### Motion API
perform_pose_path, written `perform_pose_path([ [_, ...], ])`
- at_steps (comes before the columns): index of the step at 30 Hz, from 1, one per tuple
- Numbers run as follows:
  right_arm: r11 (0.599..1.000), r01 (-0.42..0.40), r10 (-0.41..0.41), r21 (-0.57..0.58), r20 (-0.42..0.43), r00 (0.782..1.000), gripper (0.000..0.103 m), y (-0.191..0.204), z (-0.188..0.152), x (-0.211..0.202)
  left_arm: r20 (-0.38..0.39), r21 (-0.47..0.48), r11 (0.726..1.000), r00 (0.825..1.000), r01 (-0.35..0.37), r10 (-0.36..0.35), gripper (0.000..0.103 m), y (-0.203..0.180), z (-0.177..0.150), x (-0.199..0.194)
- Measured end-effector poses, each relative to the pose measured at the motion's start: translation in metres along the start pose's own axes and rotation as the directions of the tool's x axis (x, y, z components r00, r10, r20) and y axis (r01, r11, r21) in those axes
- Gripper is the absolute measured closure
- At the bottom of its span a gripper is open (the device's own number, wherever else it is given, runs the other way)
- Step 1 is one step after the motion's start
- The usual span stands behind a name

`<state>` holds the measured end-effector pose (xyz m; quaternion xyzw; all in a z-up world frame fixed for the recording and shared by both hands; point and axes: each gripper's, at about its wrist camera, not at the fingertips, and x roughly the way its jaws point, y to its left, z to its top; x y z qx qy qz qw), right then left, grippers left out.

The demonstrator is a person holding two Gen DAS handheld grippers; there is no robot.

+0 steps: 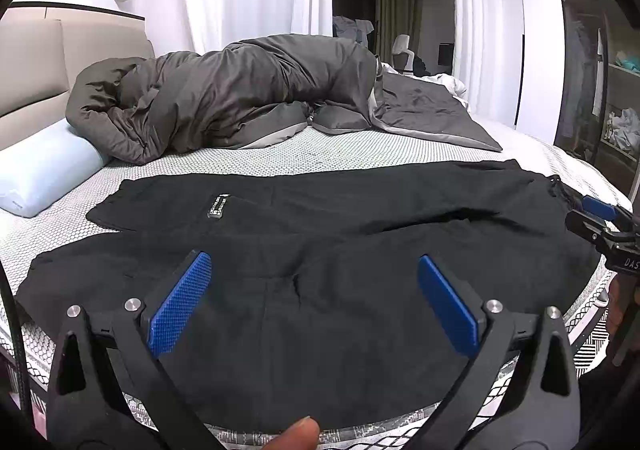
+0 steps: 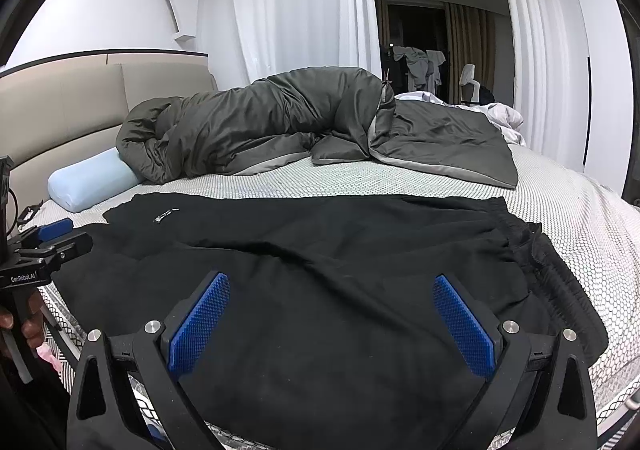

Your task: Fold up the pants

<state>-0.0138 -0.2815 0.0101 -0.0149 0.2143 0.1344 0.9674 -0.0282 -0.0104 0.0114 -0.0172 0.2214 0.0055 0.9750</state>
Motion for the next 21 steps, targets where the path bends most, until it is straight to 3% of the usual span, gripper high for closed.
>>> perform_pose_path([
  [21, 1.0, 0.0, 0.0, -0.006, -0.017, 1.0, 0.0, 0.0019, -0.0033, 0.0036, -0.001, -0.012, 1.0, 1.0, -0.004, 0.004, 0.001, -0.0032, 0.0011, -0.0027],
])
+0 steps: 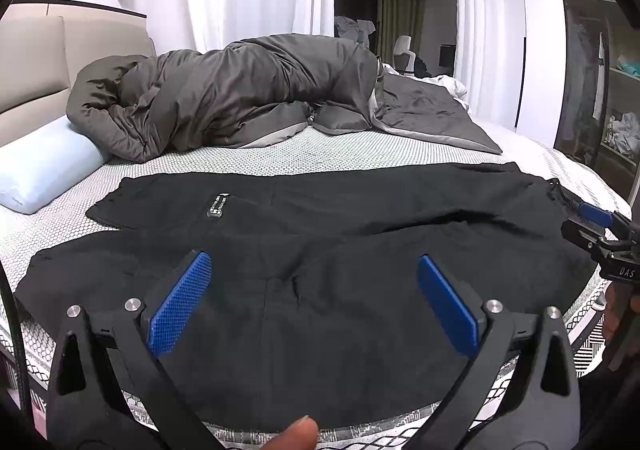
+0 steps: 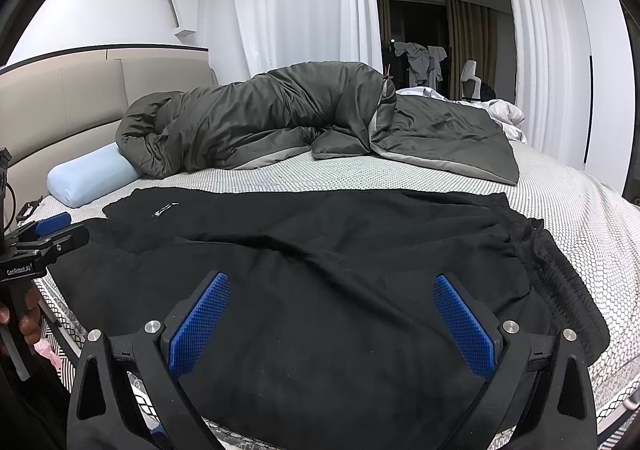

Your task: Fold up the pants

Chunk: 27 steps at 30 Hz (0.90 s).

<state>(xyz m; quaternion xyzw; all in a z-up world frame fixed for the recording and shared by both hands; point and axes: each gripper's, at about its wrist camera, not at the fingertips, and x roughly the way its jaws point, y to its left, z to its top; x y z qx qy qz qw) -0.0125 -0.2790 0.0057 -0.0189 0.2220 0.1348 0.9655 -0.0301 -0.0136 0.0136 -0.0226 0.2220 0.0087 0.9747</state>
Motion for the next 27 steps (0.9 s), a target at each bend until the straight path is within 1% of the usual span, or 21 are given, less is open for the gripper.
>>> perform_pose_path([
  [9, 1.0, -0.001, 0.001, -0.006, -0.021, 1.0, 0.0, 0.003, -0.002, 0.003, -0.021, -0.024, 1.0, 1.0, 0.012, -0.013, 0.001, 0.007, 0.001, 0.006],
  [16, 1.0, 0.006, -0.006, -0.005, -0.055, 0.998, 0.0, 0.005, -0.004, 0.009, -0.062, -0.011, 1.0, 0.998, 0.004, -0.005, 0.001, 0.014, -0.006, 0.012],
  [20, 1.0, 0.017, -0.018, -0.019, -0.068, 0.998, 0.0, 0.005, -0.005, 0.009, -0.067, -0.03, 0.999, 0.998, -0.025, 0.023, 0.001, 0.026, -0.01, 0.012],
  [23, 0.999, 0.026, -0.03, -0.04, -0.09, 0.995, 0.0, 0.004, -0.006, 0.011, -0.083, -0.068, 0.996, 0.995, -0.064, 0.058, 0.001, 0.046, -0.013, 0.012],
  [24, 0.999, 0.028, -0.032, -0.042, -0.108, 0.994, 0.0, 0.002, -0.007, 0.013, -0.09, -0.076, 0.994, 0.994, -0.075, 0.068, 0.001, 0.053, -0.013, 0.012],
  [27, 0.999, 0.029, -0.033, -0.023, -0.195, 0.98, 0.0, -0.004, -0.012, 0.026, -0.122, -0.114, 0.987, 0.987, -0.116, 0.102, 0.001, 0.078, -0.018, 0.012],
])
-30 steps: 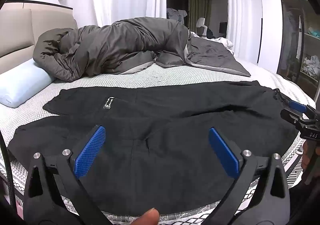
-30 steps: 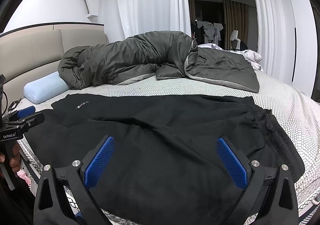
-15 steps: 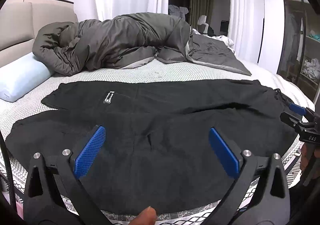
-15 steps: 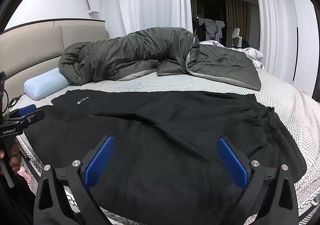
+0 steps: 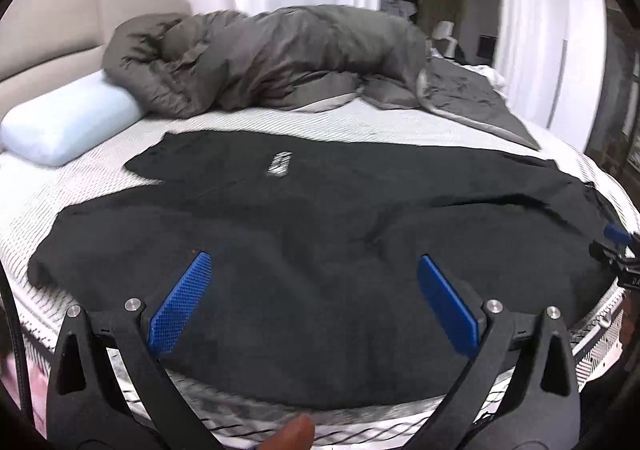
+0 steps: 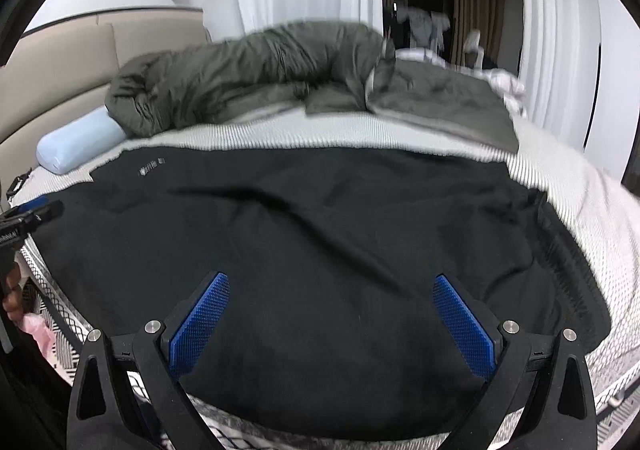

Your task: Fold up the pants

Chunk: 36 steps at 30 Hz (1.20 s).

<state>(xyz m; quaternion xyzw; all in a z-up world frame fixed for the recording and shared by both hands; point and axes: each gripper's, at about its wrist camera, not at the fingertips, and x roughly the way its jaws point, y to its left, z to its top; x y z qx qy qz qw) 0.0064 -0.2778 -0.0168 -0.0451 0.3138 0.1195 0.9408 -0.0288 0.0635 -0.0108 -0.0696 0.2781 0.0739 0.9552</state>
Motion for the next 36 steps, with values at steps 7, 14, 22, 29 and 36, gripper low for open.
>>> perform_pose_path([
  [7, 0.986, 0.062, -0.088, -0.157, -0.165, 0.982, 0.0, -0.003, -0.017, 0.037, -0.154, -0.018, 0.995, 0.983, -0.1, 0.096, 0.001, 0.048, -0.012, 0.032],
  [14, 0.986, 0.163, -0.167, -0.038, -0.17, 0.971, 0.0, -0.087, -0.026, 0.029, -0.184, 0.006, 0.989, 0.972, -0.147, 0.146, 0.001, 0.059, -0.022, 0.048],
  [22, 0.989, 0.149, -0.148, -0.004, -0.154, 0.977, 0.001, -0.105, -0.011, 0.009, -0.084, 0.118, 0.991, 0.995, 0.057, -0.048, 0.001, -0.01, 0.002, 0.036],
  [29, 0.987, -0.064, 0.029, -0.145, -0.229, 0.973, 0.002, -0.015, 0.027, 0.062, -0.198, 0.175, 0.97, 0.972, 0.166, -0.13, 0.001, -0.068, 0.015, 0.094],
  [36, 0.985, 0.156, -0.168, -0.067, -0.244, 0.955, 0.003, -0.09, 0.02, 0.071, -0.268, 0.147, 0.985, 0.962, 0.087, -0.045, 0.001, -0.054, 0.005, 0.12],
])
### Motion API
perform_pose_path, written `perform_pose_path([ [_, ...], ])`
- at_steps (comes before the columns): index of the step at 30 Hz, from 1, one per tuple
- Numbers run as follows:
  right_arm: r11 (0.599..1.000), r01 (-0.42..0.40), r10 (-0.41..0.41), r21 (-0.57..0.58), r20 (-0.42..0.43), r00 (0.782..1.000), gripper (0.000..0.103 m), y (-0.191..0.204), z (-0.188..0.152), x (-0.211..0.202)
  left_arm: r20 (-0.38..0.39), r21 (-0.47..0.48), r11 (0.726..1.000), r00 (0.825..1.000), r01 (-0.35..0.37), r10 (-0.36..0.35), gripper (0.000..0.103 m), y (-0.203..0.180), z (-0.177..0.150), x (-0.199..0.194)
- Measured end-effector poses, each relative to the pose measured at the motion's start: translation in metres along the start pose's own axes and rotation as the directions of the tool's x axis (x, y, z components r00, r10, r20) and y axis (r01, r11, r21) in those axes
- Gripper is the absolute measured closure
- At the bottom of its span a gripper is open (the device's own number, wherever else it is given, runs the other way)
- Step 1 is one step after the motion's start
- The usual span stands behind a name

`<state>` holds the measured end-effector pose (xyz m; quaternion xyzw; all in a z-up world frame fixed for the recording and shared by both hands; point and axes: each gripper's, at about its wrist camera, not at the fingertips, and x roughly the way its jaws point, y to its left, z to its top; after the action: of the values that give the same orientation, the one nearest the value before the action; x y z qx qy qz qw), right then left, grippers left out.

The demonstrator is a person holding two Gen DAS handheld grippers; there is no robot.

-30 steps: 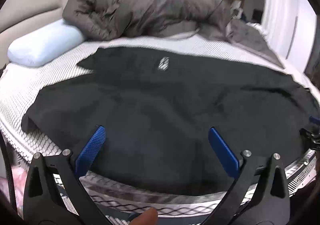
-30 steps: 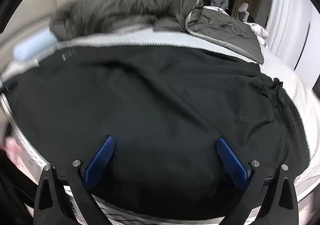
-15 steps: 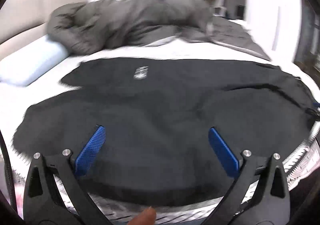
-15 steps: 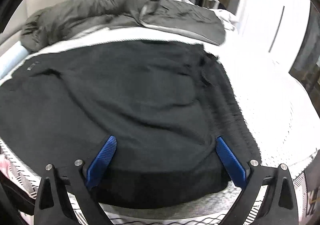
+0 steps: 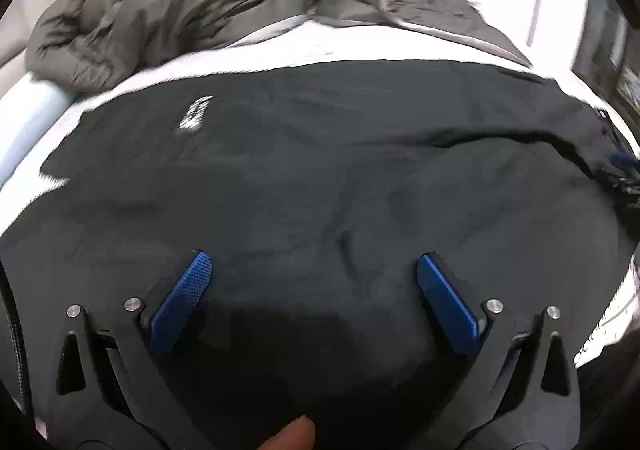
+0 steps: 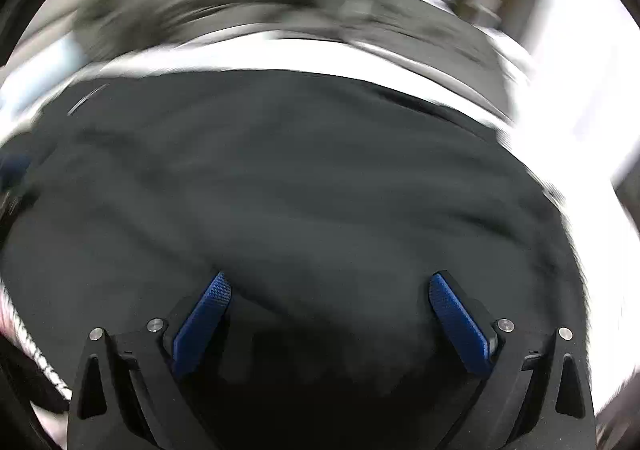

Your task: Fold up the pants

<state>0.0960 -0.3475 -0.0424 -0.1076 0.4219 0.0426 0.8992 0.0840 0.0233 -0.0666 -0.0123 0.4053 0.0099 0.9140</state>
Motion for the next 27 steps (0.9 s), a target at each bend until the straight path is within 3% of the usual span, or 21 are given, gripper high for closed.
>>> perform_pose_path([
  [2, 0.988, 0.068, -0.067, 0.135, -0.017, 0.998, 0.004, -0.046, -0.006, 0.0, -0.002, -0.035, 0.999, 1.0, -0.017, 0.017, 0.001, 0.009, 0.0, 0.001],
  [4, 0.974, 0.158, -0.155, 0.164, -0.031, 0.987, 0.004, -0.062, -0.008, 0.002, 0.001, -0.056, 0.998, 1.0, -0.02, 0.02, 0.001, 0.017, 0.001, 0.0],
  [6, 0.972, 0.184, -0.185, 0.148, -0.013, 0.983, 0.004, -0.056, -0.006, -0.003, 0.02, -0.057, 0.998, 1.0, -0.021, 0.022, 0.001, 0.019, 0.0, -0.006],
  [8, 0.978, 0.158, -0.167, 0.135, 0.055, 0.984, 0.004, -0.036, -0.007, -0.022, 0.036, -0.043, 0.999, 0.999, -0.03, 0.031, 0.001, 0.019, 0.001, -0.013],
  [10, 0.989, 0.081, -0.097, 0.12, 0.133, 0.986, 0.004, -0.011, -0.003, -0.041, 0.066, -0.056, 0.998, 0.997, -0.032, 0.036, 0.001, 0.024, -0.001, -0.028],
  [12, 0.996, -0.052, 0.039, 0.074, 0.175, 0.984, 0.003, 0.013, -0.001, -0.051, 0.097, -0.1, 0.995, 0.995, -0.024, 0.034, 0.001, 0.041, -0.009, -0.052],
  [14, 0.986, -0.163, 0.157, 0.028, 0.156, 0.975, 0.003, 0.037, -0.001, -0.047, 0.124, -0.158, 0.987, 0.991, -0.036, 0.056, 0.001, 0.067, -0.018, -0.074],
  [16, 0.977, -0.202, 0.208, -0.066, 0.087, 0.974, 0.003, 0.063, -0.005, -0.033, 0.133, -0.193, 0.98, 0.989, -0.041, 0.067, 0.001, 0.088, -0.027, -0.087],
  [18, 0.975, -0.138, 0.145, -0.172, 0.032, 0.989, 0.003, 0.078, -0.011, -0.022, 0.095, -0.2, 0.976, 0.99, -0.088, 0.109, 0.001, 0.108, -0.037, -0.094],
  [19, 0.979, -0.107, 0.112, -0.171, 0.018, 0.994, 0.003, 0.076, -0.013, -0.019, 0.069, -0.199, 0.972, 0.988, -0.122, 0.138, 0.001, 0.117, -0.041, -0.093],
  [21, 0.992, -0.095, 0.095, -0.081, -0.002, 0.995, 0.002, 0.053, -0.011, -0.014, -0.004, -0.21, 0.96, 0.983, -0.183, 0.186, 0.001, 0.144, -0.051, -0.09],
  [23, 1.0, -0.028, 0.028, 0.009, -0.002, 1.0, 0.002, 0.033, -0.008, -0.009, -0.061, -0.254, 0.939, 0.973, -0.23, 0.222, 0.001, 0.175, -0.061, -0.088],
  [27, 0.998, -0.003, 0.003, 0.057, -0.002, 1.0, 0.002, 0.02, -0.004, -0.006, -0.081, -0.316, 0.896, 0.95, -0.312, 0.303, 0.001, 0.22, -0.079, -0.099],
])
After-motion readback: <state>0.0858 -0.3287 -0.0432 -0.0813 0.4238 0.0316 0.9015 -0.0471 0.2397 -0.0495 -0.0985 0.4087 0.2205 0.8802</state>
